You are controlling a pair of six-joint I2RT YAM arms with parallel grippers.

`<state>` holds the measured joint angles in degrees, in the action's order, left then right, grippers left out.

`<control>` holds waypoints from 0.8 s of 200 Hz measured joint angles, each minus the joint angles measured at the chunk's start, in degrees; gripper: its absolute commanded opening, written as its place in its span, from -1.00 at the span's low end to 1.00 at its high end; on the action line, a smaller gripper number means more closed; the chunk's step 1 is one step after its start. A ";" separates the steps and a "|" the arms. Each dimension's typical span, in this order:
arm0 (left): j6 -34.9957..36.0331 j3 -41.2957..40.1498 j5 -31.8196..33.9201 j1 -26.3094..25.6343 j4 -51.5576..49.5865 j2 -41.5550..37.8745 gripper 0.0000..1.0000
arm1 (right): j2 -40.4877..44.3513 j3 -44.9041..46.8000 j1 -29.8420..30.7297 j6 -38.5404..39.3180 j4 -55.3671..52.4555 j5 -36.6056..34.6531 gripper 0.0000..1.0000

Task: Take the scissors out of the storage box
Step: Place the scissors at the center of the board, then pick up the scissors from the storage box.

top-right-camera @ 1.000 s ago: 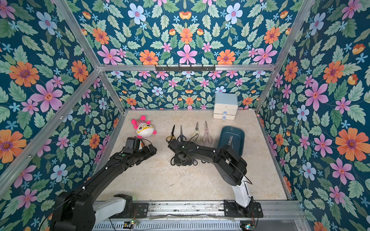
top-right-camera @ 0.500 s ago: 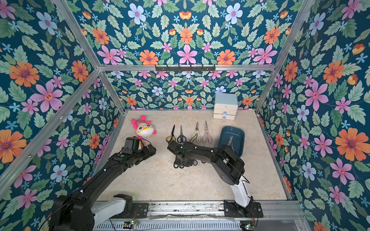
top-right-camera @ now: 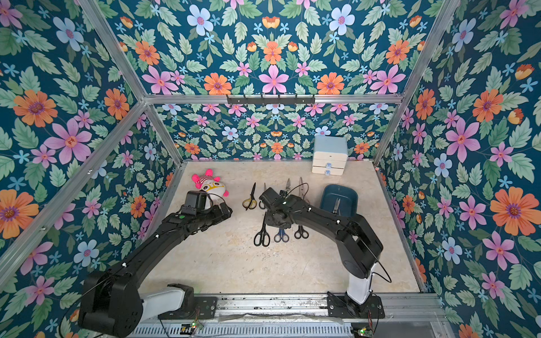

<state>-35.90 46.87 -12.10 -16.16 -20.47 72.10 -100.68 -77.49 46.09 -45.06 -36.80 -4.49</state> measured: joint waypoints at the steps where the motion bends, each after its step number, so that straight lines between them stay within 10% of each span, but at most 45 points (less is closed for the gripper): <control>1: -0.02 0.09 -0.02 -0.11 0.07 0.15 0.99 | 0.20 0.13 -0.26 0.00 0.04 0.02 -0.19; 94: -0.26 14.36 1.51 -10.23 5.07 18.67 0.98 | 14.95 13.11 -32.44 10.40 -1.16 0.28 -0.20; 160: -1.46 22.14 0.20 -11.13 5.73 27.54 0.99 | 11.96 14.56 -39.78 16.61 -2.82 2.23 -0.27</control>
<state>-37.36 69.01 -11.90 -27.29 -14.74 99.63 -88.73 -62.94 6.31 -28.45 -39.62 -2.26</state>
